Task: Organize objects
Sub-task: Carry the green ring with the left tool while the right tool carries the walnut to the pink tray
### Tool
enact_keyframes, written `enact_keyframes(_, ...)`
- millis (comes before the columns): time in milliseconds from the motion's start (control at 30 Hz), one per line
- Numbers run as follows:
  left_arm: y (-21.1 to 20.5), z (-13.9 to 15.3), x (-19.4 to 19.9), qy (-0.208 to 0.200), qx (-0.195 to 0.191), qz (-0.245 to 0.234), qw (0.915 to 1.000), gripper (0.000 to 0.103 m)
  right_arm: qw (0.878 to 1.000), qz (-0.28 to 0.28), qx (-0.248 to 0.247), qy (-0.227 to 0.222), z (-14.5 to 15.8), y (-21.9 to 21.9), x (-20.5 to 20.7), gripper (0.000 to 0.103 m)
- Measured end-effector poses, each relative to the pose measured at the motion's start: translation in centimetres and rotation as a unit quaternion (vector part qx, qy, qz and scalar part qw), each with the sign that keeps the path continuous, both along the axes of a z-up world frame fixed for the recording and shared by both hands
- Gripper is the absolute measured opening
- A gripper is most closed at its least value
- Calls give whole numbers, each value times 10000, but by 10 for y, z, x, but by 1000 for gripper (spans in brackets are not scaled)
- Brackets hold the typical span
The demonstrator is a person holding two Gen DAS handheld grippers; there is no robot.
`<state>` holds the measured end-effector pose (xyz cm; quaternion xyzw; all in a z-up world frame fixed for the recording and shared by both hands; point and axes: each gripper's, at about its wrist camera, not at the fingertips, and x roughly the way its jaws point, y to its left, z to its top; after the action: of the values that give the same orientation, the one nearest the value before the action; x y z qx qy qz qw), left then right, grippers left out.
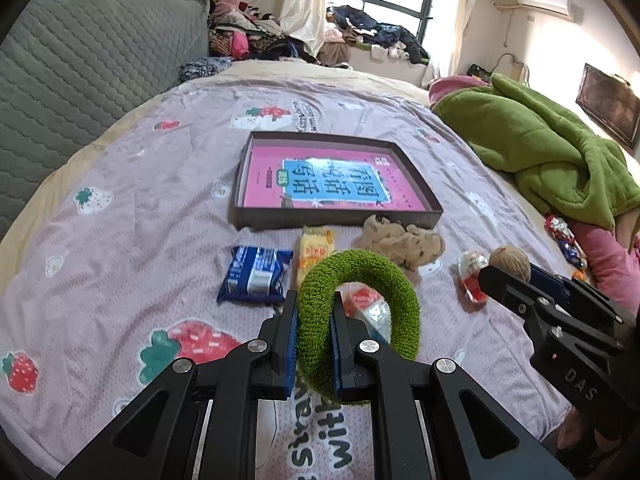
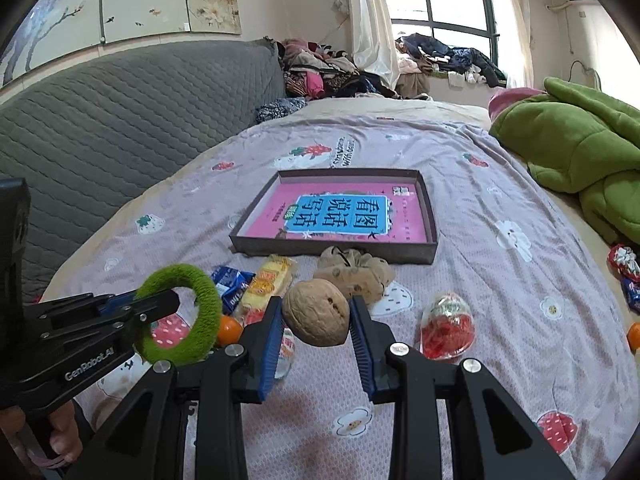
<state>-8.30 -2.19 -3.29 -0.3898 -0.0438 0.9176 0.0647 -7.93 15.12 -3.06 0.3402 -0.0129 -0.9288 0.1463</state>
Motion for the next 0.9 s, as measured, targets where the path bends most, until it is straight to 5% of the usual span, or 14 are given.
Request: enact_keyframes(900, 1, 35, -84, 459, -301, -98, 9984, 13, 9980, 300, 84, 557, 45, -6, -72, 33)
